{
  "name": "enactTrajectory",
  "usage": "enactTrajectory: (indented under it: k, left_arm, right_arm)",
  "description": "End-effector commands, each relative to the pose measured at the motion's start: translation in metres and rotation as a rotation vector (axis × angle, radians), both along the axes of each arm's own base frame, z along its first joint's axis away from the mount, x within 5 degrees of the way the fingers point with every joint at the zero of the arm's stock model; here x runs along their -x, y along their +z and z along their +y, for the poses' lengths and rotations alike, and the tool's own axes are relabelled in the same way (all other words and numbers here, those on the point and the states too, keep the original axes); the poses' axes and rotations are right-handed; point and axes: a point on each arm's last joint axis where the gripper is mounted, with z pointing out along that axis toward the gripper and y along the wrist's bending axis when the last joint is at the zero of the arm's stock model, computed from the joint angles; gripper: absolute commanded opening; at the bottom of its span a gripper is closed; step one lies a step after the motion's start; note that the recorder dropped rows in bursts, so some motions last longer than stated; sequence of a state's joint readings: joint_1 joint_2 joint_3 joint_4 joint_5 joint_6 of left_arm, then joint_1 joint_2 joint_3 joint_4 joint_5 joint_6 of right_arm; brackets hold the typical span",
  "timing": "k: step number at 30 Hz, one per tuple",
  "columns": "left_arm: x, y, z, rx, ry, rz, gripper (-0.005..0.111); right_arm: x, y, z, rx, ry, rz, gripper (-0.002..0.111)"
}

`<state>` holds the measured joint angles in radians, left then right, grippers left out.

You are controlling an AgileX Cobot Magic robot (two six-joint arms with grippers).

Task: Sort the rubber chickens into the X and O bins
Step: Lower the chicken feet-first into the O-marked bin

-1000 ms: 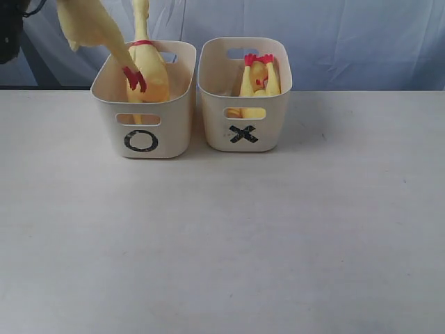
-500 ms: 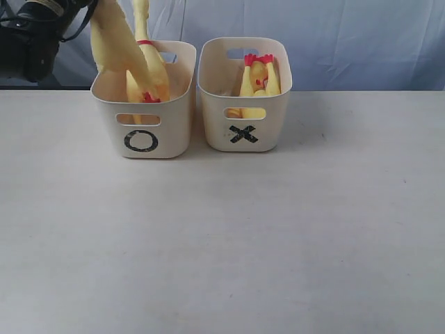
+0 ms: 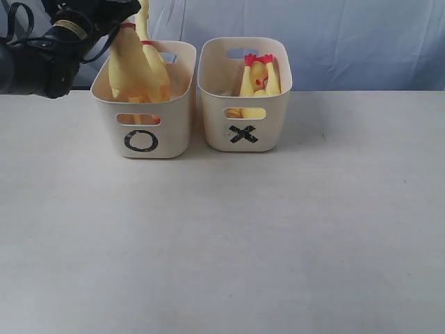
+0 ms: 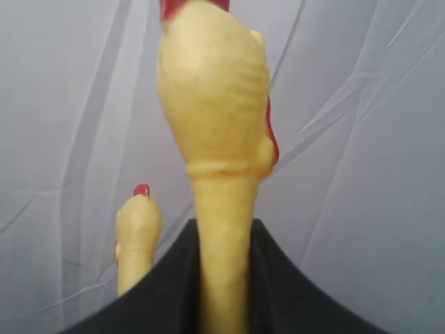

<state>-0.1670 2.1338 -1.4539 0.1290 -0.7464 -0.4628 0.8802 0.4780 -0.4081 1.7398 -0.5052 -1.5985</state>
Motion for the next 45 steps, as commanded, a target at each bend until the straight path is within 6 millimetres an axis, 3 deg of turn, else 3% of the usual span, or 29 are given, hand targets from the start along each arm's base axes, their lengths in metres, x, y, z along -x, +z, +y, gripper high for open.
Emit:
enactTrajectory:
  k: [1,11,24,35,45]
  left_arm:
    - [-0.002,-0.002,-0.002,0.005,0.001,0.018,0.003]
    - [-0.002,-0.003,-0.002,-0.017,-0.008,0.029,0.038]
    - [-0.003,-0.011,-0.001,-0.158,0.008,0.084,0.041]
    - [-0.005,-0.018,0.014,-0.287,0.029,0.129,0.041]
    - [-0.005,-0.023,0.017,-0.359,0.036,0.17,0.064]
  right_arm:
    - [0.001,0.0,0.0,0.005,0.006,-0.006,-0.001]
    - [0.001,0.0,0.0,0.005,0.006,-0.006,-0.001]
    - [0.001,0.0,0.0,0.005,0.006,-0.006,-0.001]
    - [0.001,0.0,0.0,0.005,0.006,-0.006,-0.001]
    - [0.001,0.0,0.0,0.005,0.006,-0.006,-0.001]
